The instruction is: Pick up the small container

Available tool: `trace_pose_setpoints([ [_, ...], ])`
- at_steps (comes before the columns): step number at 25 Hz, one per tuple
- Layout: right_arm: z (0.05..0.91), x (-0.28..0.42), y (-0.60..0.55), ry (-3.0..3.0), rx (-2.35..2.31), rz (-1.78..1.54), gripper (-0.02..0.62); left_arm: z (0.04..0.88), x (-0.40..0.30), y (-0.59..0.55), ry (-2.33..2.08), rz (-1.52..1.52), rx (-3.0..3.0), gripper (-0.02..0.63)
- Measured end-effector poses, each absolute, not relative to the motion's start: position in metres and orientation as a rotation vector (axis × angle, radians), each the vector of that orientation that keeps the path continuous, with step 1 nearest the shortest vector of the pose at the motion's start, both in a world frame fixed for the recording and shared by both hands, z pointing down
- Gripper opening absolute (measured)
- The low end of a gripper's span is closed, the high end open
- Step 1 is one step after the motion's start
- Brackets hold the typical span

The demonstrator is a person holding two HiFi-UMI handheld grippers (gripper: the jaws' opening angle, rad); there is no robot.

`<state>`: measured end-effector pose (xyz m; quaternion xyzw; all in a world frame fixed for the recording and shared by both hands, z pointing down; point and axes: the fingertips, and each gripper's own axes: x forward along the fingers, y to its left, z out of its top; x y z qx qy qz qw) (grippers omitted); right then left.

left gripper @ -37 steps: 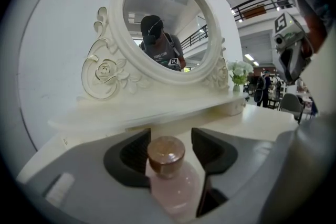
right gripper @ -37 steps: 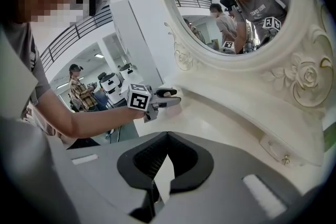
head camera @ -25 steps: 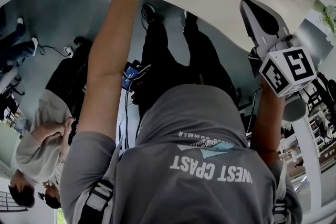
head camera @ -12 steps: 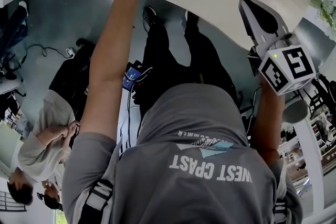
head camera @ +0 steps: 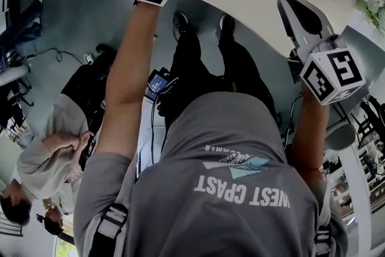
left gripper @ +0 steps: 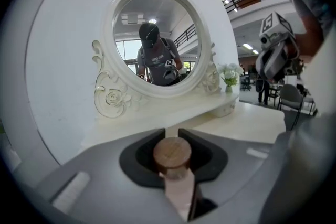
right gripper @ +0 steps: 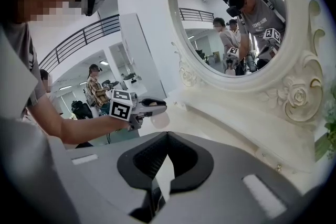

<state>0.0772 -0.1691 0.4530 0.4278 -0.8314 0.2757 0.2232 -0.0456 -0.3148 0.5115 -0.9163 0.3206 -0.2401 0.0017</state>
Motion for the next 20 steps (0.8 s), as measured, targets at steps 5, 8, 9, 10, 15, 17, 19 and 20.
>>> trace_pose_setpoints([
  [5,0.437,0.074,-0.17,-2.334,1.187,0.72,0.002,0.483,-0.049,-0.294,0.957,-0.764,-2.865,0.077],
  [8,0.421,0.073,-0.17,-2.365,1.192,0.682,0.002,0.459,-0.049,-0.281,0.932,-0.762,-2.853,0.077],
  [9,0.414,0.073,-0.17,-2.374,1.194,0.67,0.002,0.45,-0.049,-0.276,0.926,-0.759,-2.85,0.077],
  [10,0.408,0.074,-0.17,-2.382,1.195,0.659,0.002,0.441,-0.049,-0.272,0.921,-0.754,-2.846,0.077],
  [15,0.377,0.076,-0.165,-2.42,1.192,0.609,0.002,0.4,-0.048,-0.244,0.898,-0.744,-2.822,0.077],
  [17,0.367,0.075,-0.16,-2.432,1.192,0.588,0.002,0.387,-0.049,-0.231,0.889,-0.745,-2.816,0.077],
  [19,0.357,0.07,-0.155,-2.444,1.192,0.564,0.002,0.375,-0.055,-0.219,0.881,-0.743,-2.807,0.077],
  [20,0.351,0.067,-0.153,-2.451,1.192,0.551,0.002,0.369,-0.059,-0.213,0.879,-0.741,-2.801,0.077],
])
